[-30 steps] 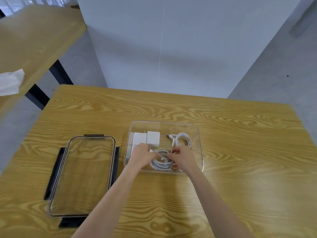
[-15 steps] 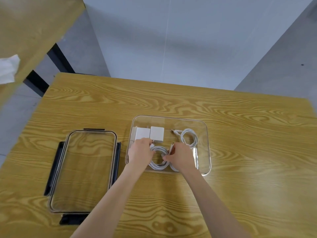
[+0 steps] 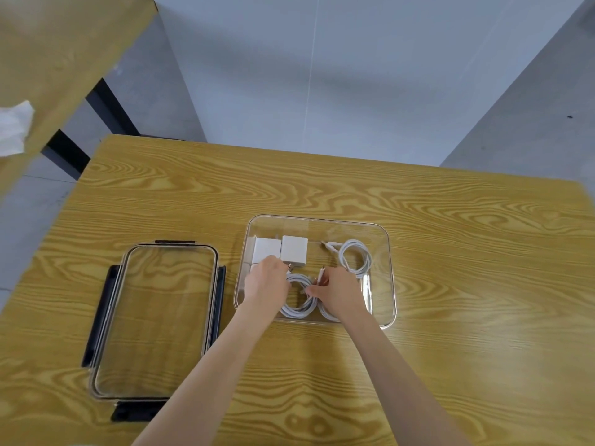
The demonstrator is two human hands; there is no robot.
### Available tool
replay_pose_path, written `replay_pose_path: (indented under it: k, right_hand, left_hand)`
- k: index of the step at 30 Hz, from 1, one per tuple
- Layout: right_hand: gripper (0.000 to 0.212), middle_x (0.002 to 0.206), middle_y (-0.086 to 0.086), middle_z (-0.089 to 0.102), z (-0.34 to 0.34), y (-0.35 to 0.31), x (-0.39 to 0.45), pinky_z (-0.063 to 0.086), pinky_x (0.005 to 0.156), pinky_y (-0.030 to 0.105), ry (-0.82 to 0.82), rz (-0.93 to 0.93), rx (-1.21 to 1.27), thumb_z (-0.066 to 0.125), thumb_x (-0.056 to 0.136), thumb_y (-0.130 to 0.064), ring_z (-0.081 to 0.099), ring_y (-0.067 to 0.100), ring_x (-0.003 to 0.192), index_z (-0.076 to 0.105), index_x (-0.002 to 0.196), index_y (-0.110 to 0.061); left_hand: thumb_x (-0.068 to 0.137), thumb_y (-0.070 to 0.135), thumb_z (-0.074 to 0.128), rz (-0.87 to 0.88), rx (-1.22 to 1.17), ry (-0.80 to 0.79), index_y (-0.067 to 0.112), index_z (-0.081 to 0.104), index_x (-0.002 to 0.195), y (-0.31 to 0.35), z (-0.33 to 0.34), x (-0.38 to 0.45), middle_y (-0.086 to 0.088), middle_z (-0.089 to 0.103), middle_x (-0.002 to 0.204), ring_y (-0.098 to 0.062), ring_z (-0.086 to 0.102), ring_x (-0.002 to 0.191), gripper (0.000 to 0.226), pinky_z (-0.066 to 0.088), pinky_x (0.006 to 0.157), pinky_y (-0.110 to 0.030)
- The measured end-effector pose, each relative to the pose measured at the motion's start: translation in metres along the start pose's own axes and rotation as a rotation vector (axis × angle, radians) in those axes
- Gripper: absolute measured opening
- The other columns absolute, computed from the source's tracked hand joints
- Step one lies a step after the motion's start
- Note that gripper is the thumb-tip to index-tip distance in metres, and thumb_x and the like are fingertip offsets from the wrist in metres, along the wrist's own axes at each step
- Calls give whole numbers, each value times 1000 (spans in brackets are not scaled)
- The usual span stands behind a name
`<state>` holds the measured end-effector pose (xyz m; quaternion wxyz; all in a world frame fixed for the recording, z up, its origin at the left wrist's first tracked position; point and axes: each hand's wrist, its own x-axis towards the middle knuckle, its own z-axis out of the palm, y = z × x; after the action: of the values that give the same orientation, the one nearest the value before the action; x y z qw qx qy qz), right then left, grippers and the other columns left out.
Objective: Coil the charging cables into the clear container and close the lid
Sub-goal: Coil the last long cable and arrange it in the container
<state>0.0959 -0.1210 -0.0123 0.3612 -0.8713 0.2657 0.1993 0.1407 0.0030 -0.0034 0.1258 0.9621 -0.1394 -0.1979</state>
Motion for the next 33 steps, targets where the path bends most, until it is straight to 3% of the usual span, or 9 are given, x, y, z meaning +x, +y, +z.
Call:
replay_pose_path:
  k: [4,11,15,20,22,25,28,30,33]
  right_hand:
    - [36,60,-3,48,-4,2,-1,33,48,23,-22,-17,3,72,79,-28,45,11,53,43,60,-18]
    - [30,70,4,57,-12,4,-3,41,55,25,-155,-38,54,75,74,-16,52,16,58,45,68,-17]
    - [28,88,6,64,-18,5,-4,42,58,24,-140,-46,68,75,75,-21,60,19,77,55,93,-14]
    - [20,65,-3,57,-16,8,-7,42,53,24,-54,-140,101,67,83,-22,53,10,56,51,71,-19]
    - [10,69,3,60,-14,5,-9,48,61,34,-39,-162,116,65,84,-22,53,15,57,61,84,-13]
    - [21,75,6,58,-11,-1,-9,49,61,32,-39,-168,105,61,87,-19,52,15,55,62,105,-8]
    - [11,69,6,57,-8,-2,-5,44,50,20,-84,-150,82,57,90,-18,53,5,40,55,87,-8]
    - [15,67,4,59,-8,-2,-3,44,48,16,-115,-114,87,57,91,-17,55,3,41,55,85,-3]
    - [22,71,8,62,-6,0,-1,55,63,28,-104,-83,158,61,88,-13,59,11,50,61,97,7]
  left_hand:
    - [92,18,54,36,-1,-21,6,57,118,-1,0,-3,-9,54,111,-24,59,97,29,39,68,-23]
    - [94,21,49,92,38,-122,4,52,114,2,-1,-5,-11,47,113,-24,57,94,26,38,69,-24]
    - [93,31,48,55,-56,-131,6,56,101,-2,-4,-7,-9,47,103,-20,53,83,28,39,67,-26]
    - [92,34,51,57,-153,-58,10,62,108,-4,-4,-11,-6,58,103,-19,57,90,31,46,71,-27]
    - [91,31,55,26,-200,-24,11,65,108,-5,-5,-12,-5,64,103,-20,61,90,29,50,74,-29]
    - [90,24,58,-11,-215,-6,11,69,106,-5,-4,-11,-6,67,100,-19,62,83,24,47,66,-26]
    - [92,20,55,-10,-200,-14,10,69,108,-3,-3,-9,-7,66,105,-18,62,83,24,40,63,-22]
    - [94,18,51,4,-155,-21,11,68,110,-2,-2,-8,-7,63,108,-19,61,88,25,38,64,-21]
    - [95,15,49,13,-111,-22,12,67,112,-1,-1,-5,-7,60,111,-22,61,97,25,37,64,-20]
